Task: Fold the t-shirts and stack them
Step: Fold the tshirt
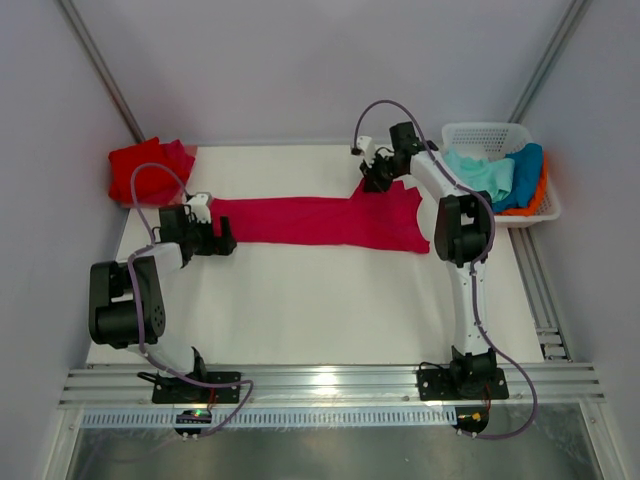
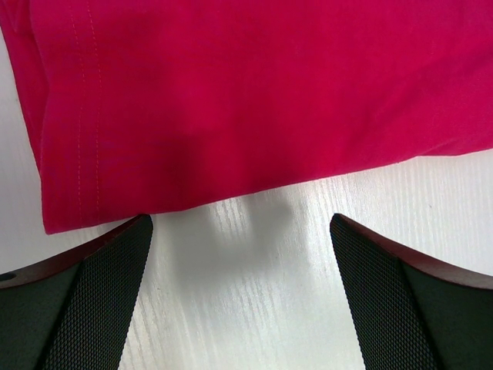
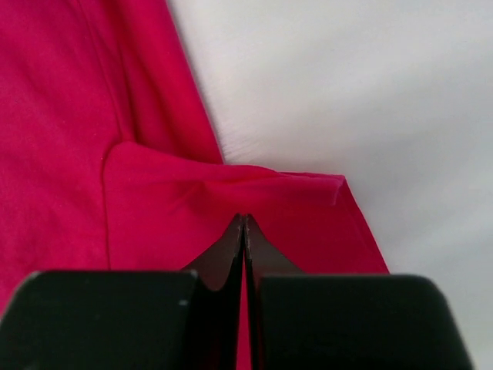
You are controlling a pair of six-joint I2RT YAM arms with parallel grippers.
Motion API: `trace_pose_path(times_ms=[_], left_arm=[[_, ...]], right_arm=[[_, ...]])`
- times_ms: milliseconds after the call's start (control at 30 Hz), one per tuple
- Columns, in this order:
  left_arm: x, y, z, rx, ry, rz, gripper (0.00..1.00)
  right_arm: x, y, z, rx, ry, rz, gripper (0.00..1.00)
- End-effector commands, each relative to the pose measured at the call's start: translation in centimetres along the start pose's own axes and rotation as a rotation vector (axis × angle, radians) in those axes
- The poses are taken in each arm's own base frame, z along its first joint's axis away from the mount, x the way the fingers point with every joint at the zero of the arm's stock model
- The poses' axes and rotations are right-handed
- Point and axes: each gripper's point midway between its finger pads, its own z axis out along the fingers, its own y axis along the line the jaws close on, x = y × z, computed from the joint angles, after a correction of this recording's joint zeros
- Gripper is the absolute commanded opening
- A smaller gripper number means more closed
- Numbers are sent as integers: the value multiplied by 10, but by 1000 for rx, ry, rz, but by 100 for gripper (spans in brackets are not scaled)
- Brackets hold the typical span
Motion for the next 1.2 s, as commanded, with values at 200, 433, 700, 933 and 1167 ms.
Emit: trace_pose_path(times_ms=[200, 433, 700, 933, 1167], left_arm=[[-17, 1, 1, -1, -28, 27, 99], [-17, 0, 1, 5, -27, 30, 99], [-18, 0, 2, 5, -25, 29, 99], [-18, 0, 2, 8, -24, 30, 99], [-18, 1, 3, 8, -19, 27, 99]], right_arm=[[-23, -10, -6, 55, -22, -60, 14], [-22, -23, -3, 128, 0, -72, 95], [-23, -32, 11, 178, 17, -93, 99], [-11, -14, 29, 118, 95, -179, 98], [-2, -13, 38, 123, 149, -226, 50]])
